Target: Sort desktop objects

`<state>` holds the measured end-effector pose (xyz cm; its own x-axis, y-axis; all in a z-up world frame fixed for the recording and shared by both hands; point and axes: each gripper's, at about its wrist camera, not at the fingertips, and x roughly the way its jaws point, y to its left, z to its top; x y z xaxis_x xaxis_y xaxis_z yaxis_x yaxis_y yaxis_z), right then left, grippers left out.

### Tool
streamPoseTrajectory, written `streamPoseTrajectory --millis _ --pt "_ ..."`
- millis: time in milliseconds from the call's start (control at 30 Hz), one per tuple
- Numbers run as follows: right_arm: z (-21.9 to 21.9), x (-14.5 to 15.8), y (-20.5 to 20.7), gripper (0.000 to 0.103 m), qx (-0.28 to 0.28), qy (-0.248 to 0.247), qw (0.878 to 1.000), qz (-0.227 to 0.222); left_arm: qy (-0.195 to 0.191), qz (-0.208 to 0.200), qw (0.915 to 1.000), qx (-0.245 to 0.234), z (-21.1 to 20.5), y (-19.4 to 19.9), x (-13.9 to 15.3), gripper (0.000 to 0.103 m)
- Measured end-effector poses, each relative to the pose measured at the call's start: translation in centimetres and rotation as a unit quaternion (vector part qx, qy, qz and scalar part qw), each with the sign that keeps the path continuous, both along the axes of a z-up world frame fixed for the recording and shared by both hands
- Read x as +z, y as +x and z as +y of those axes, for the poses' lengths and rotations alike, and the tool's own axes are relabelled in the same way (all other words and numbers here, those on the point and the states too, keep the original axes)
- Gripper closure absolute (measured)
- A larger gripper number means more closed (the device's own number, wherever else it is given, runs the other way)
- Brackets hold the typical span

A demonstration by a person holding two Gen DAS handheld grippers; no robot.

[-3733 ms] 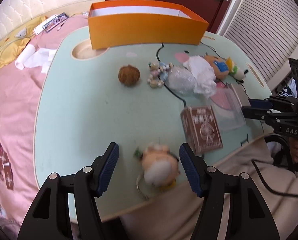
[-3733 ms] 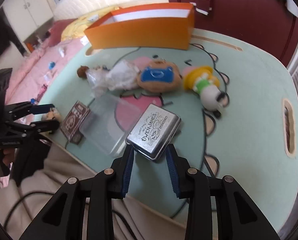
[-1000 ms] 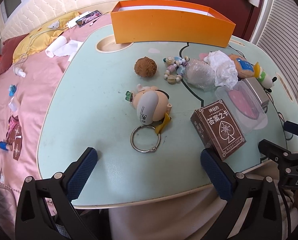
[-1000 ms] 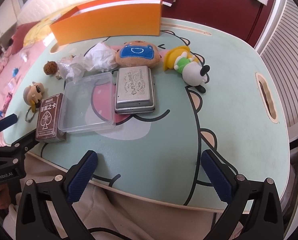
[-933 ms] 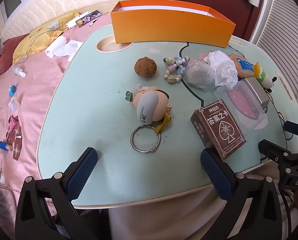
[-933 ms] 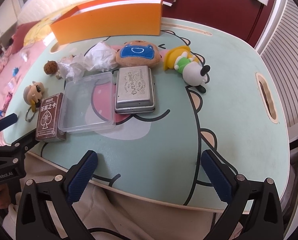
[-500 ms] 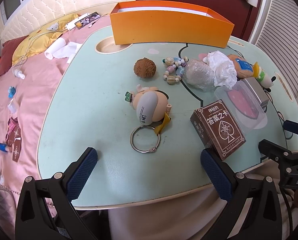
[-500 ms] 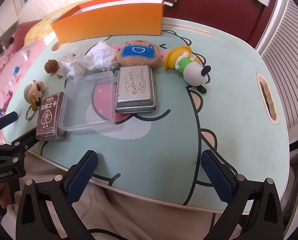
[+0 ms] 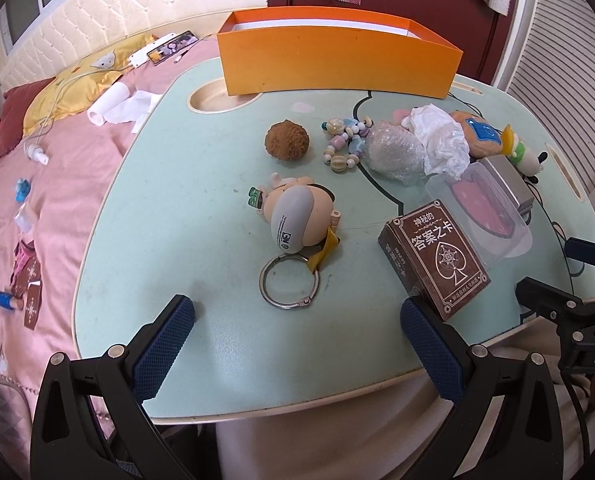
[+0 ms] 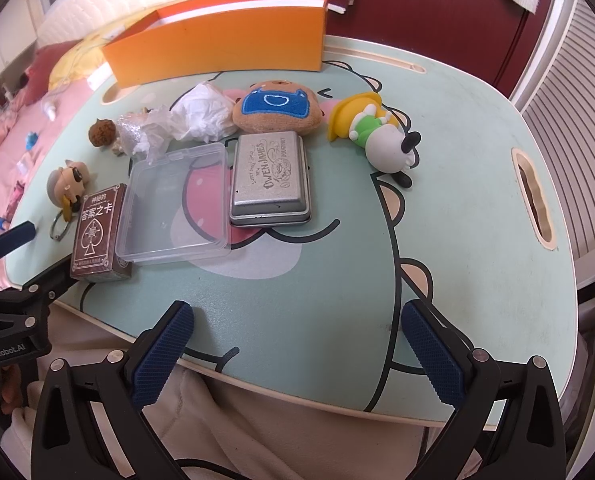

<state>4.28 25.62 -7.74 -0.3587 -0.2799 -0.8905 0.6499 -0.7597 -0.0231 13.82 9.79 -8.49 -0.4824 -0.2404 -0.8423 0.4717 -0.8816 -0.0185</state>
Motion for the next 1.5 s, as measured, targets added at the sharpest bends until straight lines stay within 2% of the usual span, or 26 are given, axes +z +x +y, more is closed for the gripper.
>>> streamPoseTrajectory --millis 433,600,633,700,767,800,867,967,1167,1267,1333,1367,1400,1500 --pt "-0.1 0.1 -0.1 0.000 0.001 -0.003 1.000 0.001 -0.004 0.002 1.0000 0.002 -0.3 0.5 0.3 0.000" --pt "-0.1 0.1 -0.2 0.000 0.002 -0.004 1.000 0.001 -0.002 0.082 0.9956 0.044 -2.2 2.5 2.4 0.001" --pt "-0.1 0.1 -0.2 0.000 0.002 -0.004 1.000 0.000 0.002 0.099 0.9937 0.052 -2.7 2.9 2.6 0.002" --pt "0.0 0.1 -0.3 0.000 0.002 -0.004 1.000 0.000 0.006 0.105 0.9924 0.063 -3.4 3.0 2.4 0.013" --pt "0.0 0.1 -0.4 0.000 0.002 -0.004 1.000 0.000 0.011 0.090 0.9943 0.057 -3.7 2.5 1.7 0.029" --pt "0.0 0.1 -0.4 0.000 0.003 -0.004 1.000 0.000 0.013 0.080 0.9955 0.049 -3.7 2.0 1.3 0.031" --pt "0.0 0.2 -0.4 0.000 0.003 -0.004 1.000 0.000 0.011 0.069 0.9970 0.033 -3.6 1.3 0.8 0.032" --pt "-0.1 0.2 0.2 0.000 0.000 -0.004 1.000 0.001 0.000 0.085 0.9963 0.009 -3.0 0.6 1.3 0.032" --pt "-0.1 0.3 0.4 0.000 0.001 -0.005 1.000 0.002 0.009 0.114 0.9931 -0.025 -2.5 -0.6 1.9 0.032" --pt "-0.1 0.2 0.3 0.000 0.002 -0.005 1.000 0.003 0.022 0.115 0.9927 -0.030 -2.8 -1.4 1.5 0.032" --pt "-0.2 0.2 0.3 0.000 0.002 -0.005 1.000 0.003 0.015 0.105 0.9941 -0.021 -3.2 -2.0 1.3 0.033" --pt "-0.2 0.2 0.3 0.000 0.002 -0.005 1.000 0.003 0.007 0.100 0.9949 -0.011 -3.4 -2.2 1.1 0.046" --pt "-0.1 0.2 0.3 0.000 0.002 -0.005 1.000 0.003 -0.002 0.098 0.9951 -0.004 -3.5 -2.4 1.1 0.054" --pt "0.0 0.3 0.3 0.000 0.002 -0.006 1.000 0.003 0.005 0.102 0.9947 -0.003 -3.6 -2.1 1.3 0.054"
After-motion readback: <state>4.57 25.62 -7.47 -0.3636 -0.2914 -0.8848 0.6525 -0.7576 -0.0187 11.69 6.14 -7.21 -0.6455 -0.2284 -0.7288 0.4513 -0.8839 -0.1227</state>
